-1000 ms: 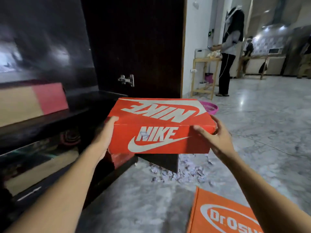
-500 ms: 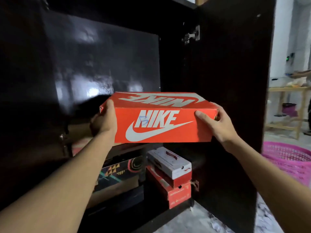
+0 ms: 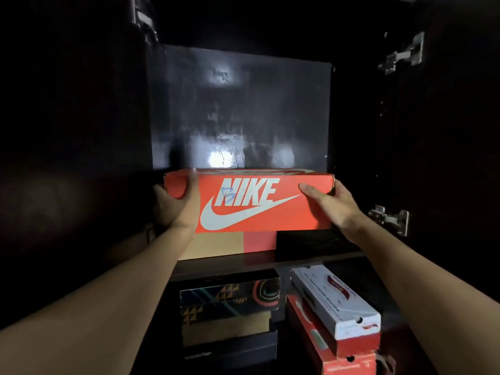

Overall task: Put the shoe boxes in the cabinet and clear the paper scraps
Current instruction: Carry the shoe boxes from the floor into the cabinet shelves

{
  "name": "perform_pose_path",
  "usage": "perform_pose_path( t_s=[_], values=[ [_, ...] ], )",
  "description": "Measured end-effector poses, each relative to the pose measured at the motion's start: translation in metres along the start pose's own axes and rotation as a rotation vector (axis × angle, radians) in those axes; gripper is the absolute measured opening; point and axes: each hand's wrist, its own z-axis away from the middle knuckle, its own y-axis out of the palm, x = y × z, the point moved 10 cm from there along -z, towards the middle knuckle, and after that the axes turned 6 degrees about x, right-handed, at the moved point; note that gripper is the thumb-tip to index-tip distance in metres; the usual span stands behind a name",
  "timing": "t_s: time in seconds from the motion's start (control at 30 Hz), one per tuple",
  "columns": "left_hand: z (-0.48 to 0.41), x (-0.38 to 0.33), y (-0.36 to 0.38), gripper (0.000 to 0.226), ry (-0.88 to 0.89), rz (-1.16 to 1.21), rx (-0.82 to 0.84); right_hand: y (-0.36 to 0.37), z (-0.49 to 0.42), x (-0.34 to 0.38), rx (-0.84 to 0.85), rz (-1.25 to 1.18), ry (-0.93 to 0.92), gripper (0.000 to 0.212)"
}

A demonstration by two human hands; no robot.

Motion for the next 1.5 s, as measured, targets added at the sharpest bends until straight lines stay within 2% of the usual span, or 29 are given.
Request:
perform_pose_path(
  t_s=[0.1,0.2,0.27,0.37,0.53,0.77,0.87,0.93,1.0,1.07,1.13,1.2,1.3,1.4,1.5],
  values=[
    [0.005,-0.003,0.012,0.089,0.234,-0.262,-0.026,0.014,-0.02,-0.01,-0.029,0.063,-0.009,0.055],
    [0.015,-0.004,0.029,0.09,0.507,-0.538,-0.061,0.028,-0.042,-0.016,-0.08,0.346,-0.019,0.072],
    [0.009,0.004,0.047,0.087,0.59,-0.681,0.007,0.046,-0.053,-0.021,-0.054,0.397,0.005,0.081],
    [-0.012,0.019,0.061,0.081,0.508,-0.722,0.094,0.071,-0.07,-0.029,-0.027,0.402,0.029,0.091],
    [-0.046,0.031,0.074,0.077,0.341,-0.746,0.21,0.094,-0.087,-0.043,-0.082,0.433,0.028,0.098],
    [-0.065,0.037,0.087,0.076,0.247,-0.796,0.249,0.114,-0.108,-0.057,0.058,0.583,0.049,0.11],
    [-0.063,0.038,0.089,0.081,0.194,-0.802,0.305,0.113,-0.108,-0.06,0.143,0.524,0.075,0.104],
    [-0.061,0.04,0.088,0.083,0.147,-0.818,0.355,0.104,-0.104,-0.059,0.166,0.495,0.085,0.083],
    [-0.055,0.045,0.087,0.081,0.046,-0.735,0.41,0.091,-0.094,-0.054,0.145,0.528,0.067,0.059],
    [-0.044,0.05,0.088,0.071,-0.076,-0.515,0.447,0.079,-0.082,-0.047,0.118,0.553,0.05,0.046],
    [-0.031,0.049,0.093,0.052,-0.097,-0.35,0.482,0.07,-0.065,-0.043,0.127,0.547,0.03,0.046],
    [-0.015,0.041,0.095,0.038,-0.047,-0.325,0.513,0.061,-0.044,-0.046,0.149,0.511,0.037,0.051],
    [0.012,0.039,0.101,0.033,-0.013,-0.282,0.557,0.041,0.002,-0.048,0.103,0.417,0.057,0.048],
    [0.048,0.051,0.115,0.033,-0.061,-0.138,0.598,0.021,0.058,-0.054,0.032,0.275,0.072,0.038],
    [0.113,0.07,0.141,0.024,-0.089,-0.001,0.761,-0.008,0.123,-0.082,-0.063,0.221,0.159,0.033]
  ],
)
